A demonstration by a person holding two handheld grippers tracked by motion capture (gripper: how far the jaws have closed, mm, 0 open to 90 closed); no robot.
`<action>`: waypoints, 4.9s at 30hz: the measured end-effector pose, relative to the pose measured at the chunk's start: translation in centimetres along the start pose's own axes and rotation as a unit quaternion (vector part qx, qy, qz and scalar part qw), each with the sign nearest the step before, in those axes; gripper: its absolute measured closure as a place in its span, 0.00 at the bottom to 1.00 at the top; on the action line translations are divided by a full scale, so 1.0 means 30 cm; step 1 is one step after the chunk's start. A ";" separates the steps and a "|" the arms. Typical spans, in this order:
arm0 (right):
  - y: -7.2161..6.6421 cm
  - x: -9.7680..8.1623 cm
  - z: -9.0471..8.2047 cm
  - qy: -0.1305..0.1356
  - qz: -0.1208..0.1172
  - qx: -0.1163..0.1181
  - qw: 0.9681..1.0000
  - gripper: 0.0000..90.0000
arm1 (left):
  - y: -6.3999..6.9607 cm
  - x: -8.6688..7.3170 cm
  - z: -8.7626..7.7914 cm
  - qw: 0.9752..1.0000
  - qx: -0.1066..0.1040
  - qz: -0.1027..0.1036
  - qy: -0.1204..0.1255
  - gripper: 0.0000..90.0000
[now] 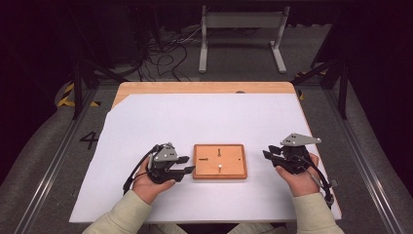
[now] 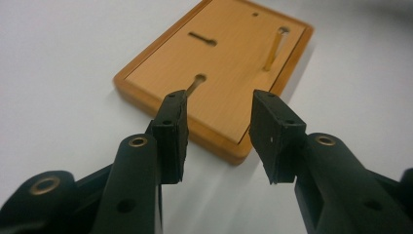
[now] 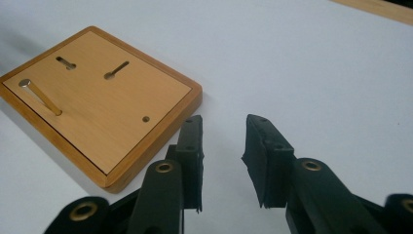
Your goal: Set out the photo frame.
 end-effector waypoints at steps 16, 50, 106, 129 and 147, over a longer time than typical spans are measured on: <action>0.007 -0.005 -0.025 0.014 0.011 0.001 1.000 0.60 | 0.044 0.071 0.124 0.998 -0.057 0.014 0.003 0.60; 0.003 -0.037 -0.050 0.000 0.031 0.020 0.999 0.59 | 0.055 0.093 0.292 0.994 -0.090 0.059 -0.027 0.93; -0.057 0.113 0.247 -0.094 0.037 0.174 0.980 0.28 | 0.214 0.024 0.262 0.944 0.063 0.324 0.010 0.94; -0.086 0.113 0.313 -0.117 0.032 0.194 0.973 0.27 | 0.135 0.007 0.145 0.979 -0.021 0.202 0.010 0.57; -0.112 0.116 0.208 -0.088 -0.027 0.173 0.980 0.43 | -0.064 -0.099 -0.081 0.993 0.042 0.073 0.077 0.55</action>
Point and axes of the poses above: each handheld gripper's, and its own axes: z roughly forward along the jaws, x roughly out of its top, y roughly to its right, the point moved 2 cm from there along z, roughly forward along the jaws
